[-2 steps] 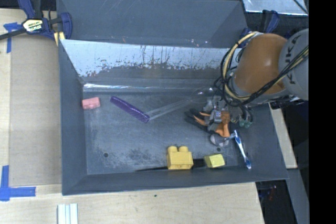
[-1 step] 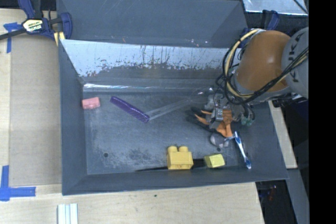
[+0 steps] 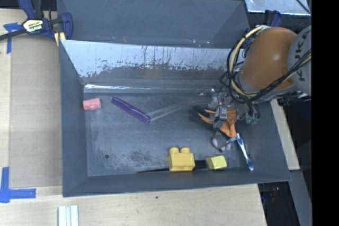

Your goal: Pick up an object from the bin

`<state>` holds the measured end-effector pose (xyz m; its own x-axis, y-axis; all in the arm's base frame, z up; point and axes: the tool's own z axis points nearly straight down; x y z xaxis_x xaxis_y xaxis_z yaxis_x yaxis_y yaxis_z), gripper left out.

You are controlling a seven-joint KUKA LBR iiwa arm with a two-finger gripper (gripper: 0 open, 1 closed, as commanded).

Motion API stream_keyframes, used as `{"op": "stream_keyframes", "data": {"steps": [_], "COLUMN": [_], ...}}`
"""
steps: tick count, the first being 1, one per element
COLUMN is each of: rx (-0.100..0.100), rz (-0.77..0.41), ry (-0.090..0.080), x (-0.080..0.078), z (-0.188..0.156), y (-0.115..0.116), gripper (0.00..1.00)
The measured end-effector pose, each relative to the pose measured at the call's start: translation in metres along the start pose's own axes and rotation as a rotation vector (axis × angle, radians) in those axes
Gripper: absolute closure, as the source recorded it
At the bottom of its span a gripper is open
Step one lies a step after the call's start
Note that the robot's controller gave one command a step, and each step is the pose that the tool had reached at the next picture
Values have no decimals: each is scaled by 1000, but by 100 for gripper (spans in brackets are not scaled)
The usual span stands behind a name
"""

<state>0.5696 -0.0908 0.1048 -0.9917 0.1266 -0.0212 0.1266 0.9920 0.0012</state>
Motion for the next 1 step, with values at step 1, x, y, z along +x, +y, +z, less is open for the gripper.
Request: {"op": "stream_keyframes", "data": {"steps": [1], "rx": [0], "rz": [0], "ry": [-2], "x": [-1], "z": [-15], "y": [0], "gripper": [100]}}
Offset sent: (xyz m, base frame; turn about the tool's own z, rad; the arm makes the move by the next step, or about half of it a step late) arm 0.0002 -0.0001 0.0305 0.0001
